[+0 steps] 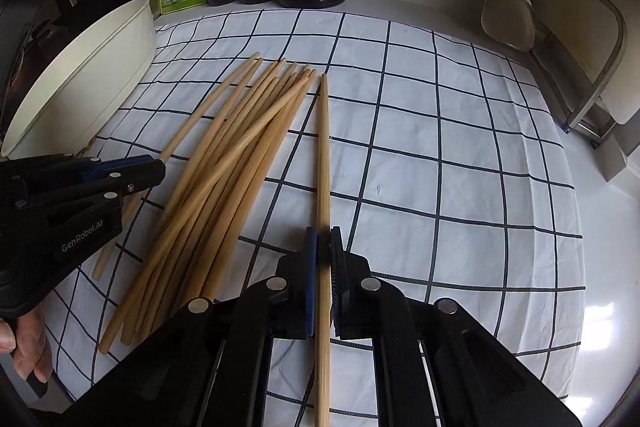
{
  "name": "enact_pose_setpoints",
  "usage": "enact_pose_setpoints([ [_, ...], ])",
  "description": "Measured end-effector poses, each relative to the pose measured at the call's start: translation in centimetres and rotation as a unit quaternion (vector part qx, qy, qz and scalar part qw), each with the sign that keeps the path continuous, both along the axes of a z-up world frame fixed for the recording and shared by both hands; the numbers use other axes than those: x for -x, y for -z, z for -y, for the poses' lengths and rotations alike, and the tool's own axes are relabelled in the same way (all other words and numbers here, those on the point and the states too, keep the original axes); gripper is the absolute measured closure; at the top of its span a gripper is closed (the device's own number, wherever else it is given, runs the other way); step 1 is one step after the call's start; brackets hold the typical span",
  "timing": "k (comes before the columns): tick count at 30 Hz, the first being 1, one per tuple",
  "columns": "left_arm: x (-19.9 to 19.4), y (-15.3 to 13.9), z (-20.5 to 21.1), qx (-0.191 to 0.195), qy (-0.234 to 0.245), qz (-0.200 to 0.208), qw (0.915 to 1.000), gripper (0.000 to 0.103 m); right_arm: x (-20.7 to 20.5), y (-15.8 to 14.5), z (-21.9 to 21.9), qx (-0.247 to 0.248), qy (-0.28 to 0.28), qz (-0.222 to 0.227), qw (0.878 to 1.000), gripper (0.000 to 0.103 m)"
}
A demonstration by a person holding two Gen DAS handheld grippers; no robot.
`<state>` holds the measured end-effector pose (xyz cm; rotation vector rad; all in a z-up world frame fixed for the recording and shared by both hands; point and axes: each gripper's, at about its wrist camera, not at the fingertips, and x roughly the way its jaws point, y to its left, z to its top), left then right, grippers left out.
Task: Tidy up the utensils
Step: 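Grasp one chopstick with the left gripper while the right gripper grasps another, then carry both chopsticks into the white basin and open both grippers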
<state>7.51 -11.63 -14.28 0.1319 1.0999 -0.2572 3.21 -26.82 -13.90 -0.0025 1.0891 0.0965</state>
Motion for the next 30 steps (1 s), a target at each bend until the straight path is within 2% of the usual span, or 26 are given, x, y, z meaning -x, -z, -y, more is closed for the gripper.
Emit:
enact_pose_setpoints([
  [8, 1.6, -2.8, -0.8, 0.019, 0.011, 0.022, 0.9995, 0.096, 1.4, -2.1, 1.7, -0.042, 0.054, 0.019, 0.997, 0.097],
  [15, 3.1, -6.6, -3.1, 0.041, 0.020, 0.031, 0.9985, 0.096, 2.2, -7.0, 0.4, -0.057, 0.050, 0.048, 0.996, 0.097],
  [19, 3.5, -9.3, -6.0, 0.050, 0.011, 0.045, 0.9976, 0.096, 1.3, -10.4, -2.4, -0.068, 0.021, 0.066, 0.995, 0.097],
  [23, 3.3, -11.9, -10.2, 0.055, -0.019, 0.067, 0.9961, 0.096, -0.5, -13.1, -6.7, -0.083, -0.021, 0.082, 0.993, 0.097],
  [30, 0.6, -14.0, -18.2, 0.029, -0.081, 0.089, 0.9923, 0.096, -5.3, -14.9, -15.8, -0.109, -0.099, 0.094, 0.985, 0.097],
])
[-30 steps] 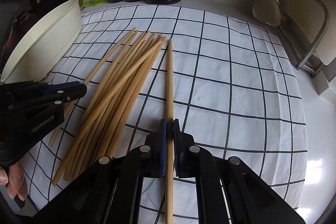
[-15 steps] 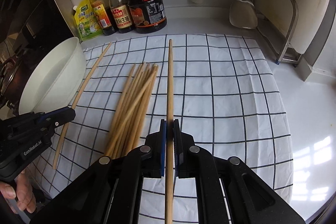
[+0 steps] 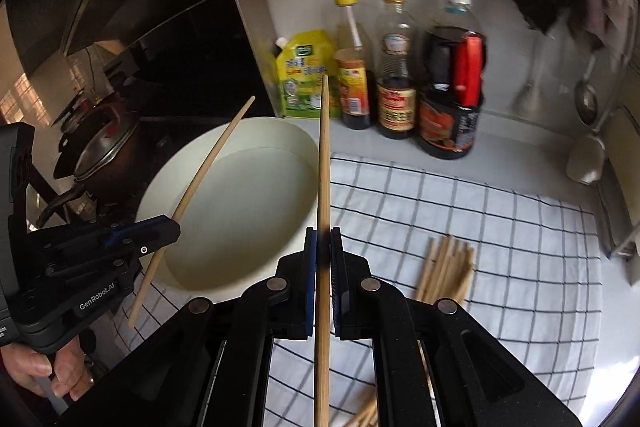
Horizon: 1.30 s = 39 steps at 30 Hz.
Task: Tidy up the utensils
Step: 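Carry both chopsticks into the white basin and open both grippers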
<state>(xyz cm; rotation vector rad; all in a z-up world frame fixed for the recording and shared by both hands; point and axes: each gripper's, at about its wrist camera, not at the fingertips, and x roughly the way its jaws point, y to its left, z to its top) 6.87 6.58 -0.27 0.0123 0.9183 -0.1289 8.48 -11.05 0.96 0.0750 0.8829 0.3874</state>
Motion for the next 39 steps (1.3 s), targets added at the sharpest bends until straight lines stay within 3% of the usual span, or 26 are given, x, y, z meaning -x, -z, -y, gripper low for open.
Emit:
enact_pose_setpoints([
  [9, -6.0, 2.4, -6.9, -0.001, -0.048, -0.023, 0.9986, 0.096, -6.3, 3.2, -8.6, 0.000, -0.024, -0.046, 0.999, 0.097],
  [22, -9.3, 7.5, -7.7, -0.005, -0.035, -0.065, 0.9972, 0.096, -9.4, 9.1, -11.1, 0.024, -0.003, -0.124, 0.992, 0.097],
  [29, -10.1, 8.4, -7.5, -0.009, -0.028, -0.079, 0.9964, 0.095, -9.8, 9.2, -11.4, 0.029, 0.000, -0.126, 0.992, 0.095],
  [31, -9.9, 8.2, -7.6, -0.012, -0.029, -0.077, 0.9966, 0.095, -9.6, 8.6, -11.4, 0.036, 0.006, -0.110, 0.993, 0.080],
  [33, -9.8, 8.1, -7.8, -0.011, -0.034, -0.077, 0.9964, 0.094, -9.4, 8.2, -11.1, 0.038, 0.012, -0.100, 0.994, 0.076],
  [39, -8.7, 7.4, -8.5, -0.015, -0.046, -0.075, 0.9961, 0.090, -8.2, 7.5, -9.9, 0.029, 0.026, -0.097, 0.995, 0.076],
])
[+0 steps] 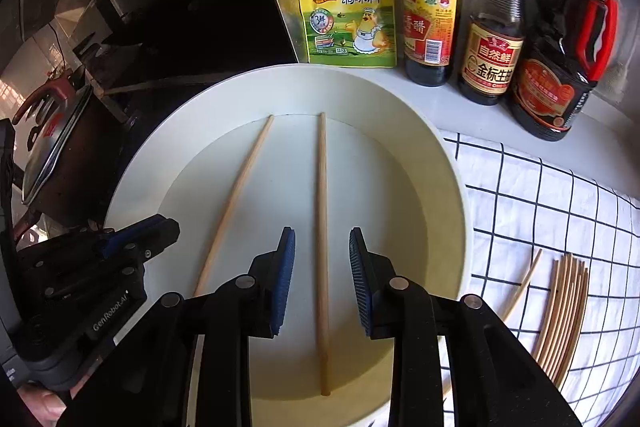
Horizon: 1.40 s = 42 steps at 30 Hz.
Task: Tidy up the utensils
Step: 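Carry both chopsticks into the white basin and open both grippers, then move both tools back over the chopstick bundle on the cloth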
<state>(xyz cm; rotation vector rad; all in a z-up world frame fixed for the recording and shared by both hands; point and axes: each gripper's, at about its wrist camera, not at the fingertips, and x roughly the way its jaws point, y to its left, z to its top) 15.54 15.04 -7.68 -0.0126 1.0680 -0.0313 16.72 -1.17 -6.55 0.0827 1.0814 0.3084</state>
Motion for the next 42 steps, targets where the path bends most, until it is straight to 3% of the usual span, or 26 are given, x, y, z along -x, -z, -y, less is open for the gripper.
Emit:
enact_pose_setpoints([
  [5, 1.1, -0.7, -0.2, 0.002, -0.007, 0.006, 1.0000, 0.072, 1.3, -0.6, 0.4, 0.002, 0.003, 0.005, 1.000, 0.075],
  [6, 1.4, -0.9, -0.2, 0.002, -0.007, 0.010, 0.9999, 0.057, 1.7, -0.7, 0.5, 0.005, 0.005, 0.006, 1.000, 0.075],
  [7, 1.7, -1.2, -0.1, 0.001, -0.009, 0.016, 0.9998, 0.033, 2.0, -0.8, 0.7, 0.006, 0.006, 0.006, 1.000, 0.074],
  [9, 2.6, -2.0, -0.1, 0.001, -0.014, 0.046, 0.9988, 0.022, 2.6, -1.0, 1.0, 0.007, 0.009, 0.007, 1.000, 0.074],
  [29, 7.2, -4.0, 4.0, 0.018, 0.015, 0.063, 0.9977, 0.015, 10.7, -2.9, 8.0, 0.020, 0.036, 0.023, 0.999, 0.063],
  [42, 10.2, -3.8, 12.1, 0.029, 0.097, 0.070, 0.9924, 0.013, 15.9, -1.0, 17.5, 0.043, 0.128, -0.004, 0.991, 0.060],
])
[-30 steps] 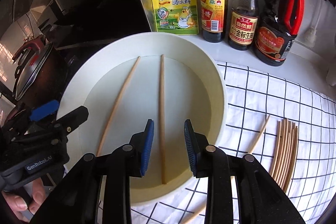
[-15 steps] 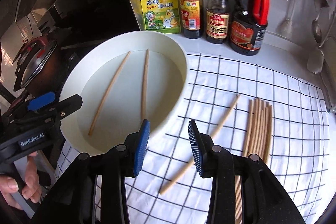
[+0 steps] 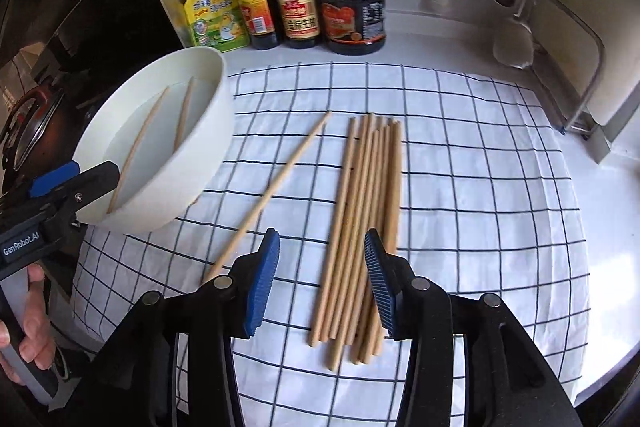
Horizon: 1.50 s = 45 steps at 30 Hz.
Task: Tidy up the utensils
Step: 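Move both tools back over the chopstick bundle on the cloth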
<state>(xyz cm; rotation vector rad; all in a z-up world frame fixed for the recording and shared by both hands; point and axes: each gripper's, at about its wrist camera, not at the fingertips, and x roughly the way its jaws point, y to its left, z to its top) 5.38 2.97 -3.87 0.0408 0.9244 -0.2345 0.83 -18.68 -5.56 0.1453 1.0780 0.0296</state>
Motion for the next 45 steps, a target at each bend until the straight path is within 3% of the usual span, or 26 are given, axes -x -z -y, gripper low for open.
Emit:
enact_pose_setpoints([
  [8, 1.2, 0.9, 4.7, -0.004, 0.037, 0.009, 0.9993, 0.013, 1.5, 1.7, 3.8, 0.012, 0.039, -0.004, 0.999, 0.058],
  [15, 1.5, 3.3, 7.3, -0.024, 0.035, 0.016, 0.9990, 0.013, 1.2, 3.9, 5.4, 0.012, 0.049, -0.008, 0.999, 0.058],
  [25, 0.8, 6.5, 8.1, -0.048, 0.014, 0.017, 0.9986, 0.013, -0.4, 6.3, 5.0, 0.008, 0.041, -0.003, 0.999, 0.058],
  [45, -0.3, 8.4, 8.2, -0.056, -0.005, 0.010, 0.9984, 0.013, -1.2, 7.7, 6.0, 0.020, 0.040, -0.008, 0.999, 0.058],
])
